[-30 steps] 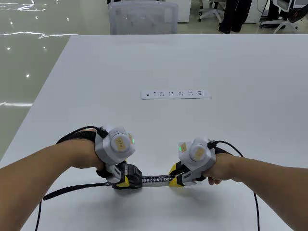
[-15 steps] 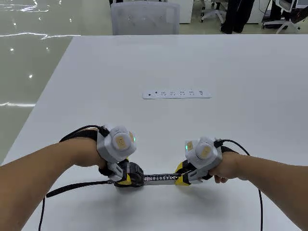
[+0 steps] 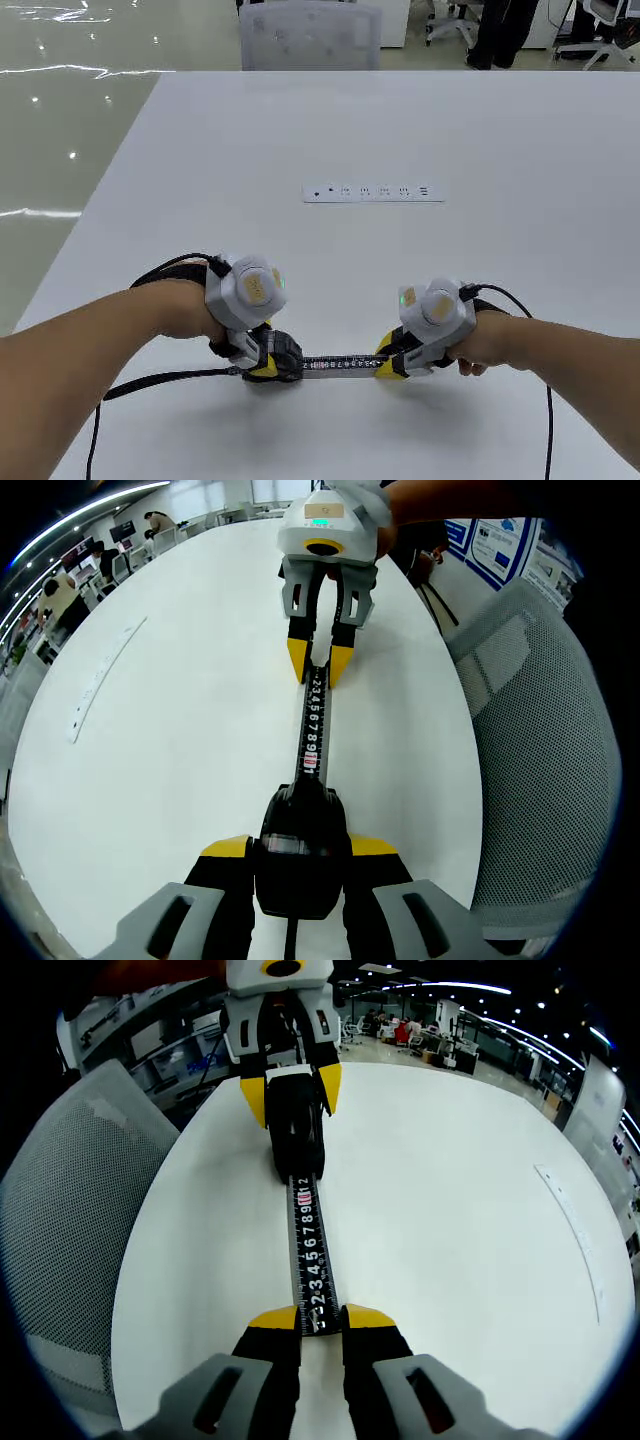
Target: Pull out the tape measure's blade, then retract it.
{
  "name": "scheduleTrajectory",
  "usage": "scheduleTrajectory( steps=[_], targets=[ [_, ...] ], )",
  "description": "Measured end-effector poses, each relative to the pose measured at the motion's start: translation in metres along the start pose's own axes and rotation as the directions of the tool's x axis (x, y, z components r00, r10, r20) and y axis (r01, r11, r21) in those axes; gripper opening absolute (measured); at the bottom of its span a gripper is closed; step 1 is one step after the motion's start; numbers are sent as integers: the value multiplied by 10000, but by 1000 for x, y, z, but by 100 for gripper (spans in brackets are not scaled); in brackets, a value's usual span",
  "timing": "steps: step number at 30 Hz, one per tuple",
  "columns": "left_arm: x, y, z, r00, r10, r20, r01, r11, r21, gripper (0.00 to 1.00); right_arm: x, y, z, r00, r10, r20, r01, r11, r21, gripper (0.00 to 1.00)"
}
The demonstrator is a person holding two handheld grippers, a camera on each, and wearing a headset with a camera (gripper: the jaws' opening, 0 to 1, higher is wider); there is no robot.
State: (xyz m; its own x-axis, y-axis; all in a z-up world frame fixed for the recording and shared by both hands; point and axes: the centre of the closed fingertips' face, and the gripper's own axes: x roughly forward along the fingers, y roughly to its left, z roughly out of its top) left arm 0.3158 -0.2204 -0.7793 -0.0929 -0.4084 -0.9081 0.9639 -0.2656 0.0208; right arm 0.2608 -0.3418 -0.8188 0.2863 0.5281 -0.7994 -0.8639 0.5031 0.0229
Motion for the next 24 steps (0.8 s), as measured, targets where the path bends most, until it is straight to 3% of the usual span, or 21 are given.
scheduleTrajectory(
  steps=[24],
  targets=[
    [0,-1,0,10000,38,-45,-38,10000,8,30,-13,-1,-17,9999,-136,-86,137,9998,169,13]
  ],
)
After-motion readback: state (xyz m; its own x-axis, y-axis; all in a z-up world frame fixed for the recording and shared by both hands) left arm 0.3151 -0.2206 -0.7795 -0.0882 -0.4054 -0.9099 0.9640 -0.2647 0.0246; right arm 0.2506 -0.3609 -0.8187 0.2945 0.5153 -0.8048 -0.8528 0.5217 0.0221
